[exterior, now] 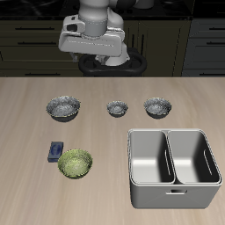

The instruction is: Place the green bowl in the left side of the drainer

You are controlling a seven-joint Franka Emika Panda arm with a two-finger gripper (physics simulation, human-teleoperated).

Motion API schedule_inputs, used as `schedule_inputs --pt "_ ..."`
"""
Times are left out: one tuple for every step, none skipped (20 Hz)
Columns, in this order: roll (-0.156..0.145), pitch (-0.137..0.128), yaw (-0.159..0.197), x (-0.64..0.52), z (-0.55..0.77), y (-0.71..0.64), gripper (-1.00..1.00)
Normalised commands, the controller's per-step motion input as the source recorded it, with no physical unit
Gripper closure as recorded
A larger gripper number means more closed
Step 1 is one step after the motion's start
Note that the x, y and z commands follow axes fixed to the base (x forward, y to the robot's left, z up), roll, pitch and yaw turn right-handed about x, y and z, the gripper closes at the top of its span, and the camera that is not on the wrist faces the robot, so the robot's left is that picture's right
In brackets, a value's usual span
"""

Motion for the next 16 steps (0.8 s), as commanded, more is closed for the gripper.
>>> schedule_inputs --pt "-0.078 -0.006 -0.041 0.25 0.08 -0.4 -1.0" --pt "0.043 -0.023 0.065 0.17 0.07 -0.19 -1.0" --pt "0.003 0.011 0.039 0.33 0.06 -0.34 -1.0" --pt "-0.046 -0.021 -0.035 0.32 0.12 -0.46 -1.0" --pt "0.05 0.074 -0.021 0.32 0.02 -0.3 -1.0" --pt "-0.055 -0.055 0.018 0.12 0.11 -0.33 -1.0" --pt "0.033 0.028 -0.012 0.33 0.06 -0.28 -1.0" --pt "-0.007 0.03 0.042 0.35 0.08 -0.37 -1.0" --pt "-0.07 -0.002 -0.088 0.29 0.08 -0.42 -1.0" --pt "0.016 -0.016 0.043 0.2 0.06 -0.25 -1.0" --pt "-0.047 -0.021 0.018 0.26 0.15 -0.44 -1.0" --pt "-0.036 0.001 -0.075 0.37 0.11 -0.43 -1.0" --pt "0.035 0.035 0.026 0.21 0.04 -0.19 -1.0" --pt "0.0 0.0 0.0 -0.03 -0.01 -0.02 -1.0" --pt "-0.029 -0.063 0.052 0.59 0.31 -0.72 -1.0" --pt "0.043 0.008 -0.005 0.11 0.05 -0.12 -1.0"
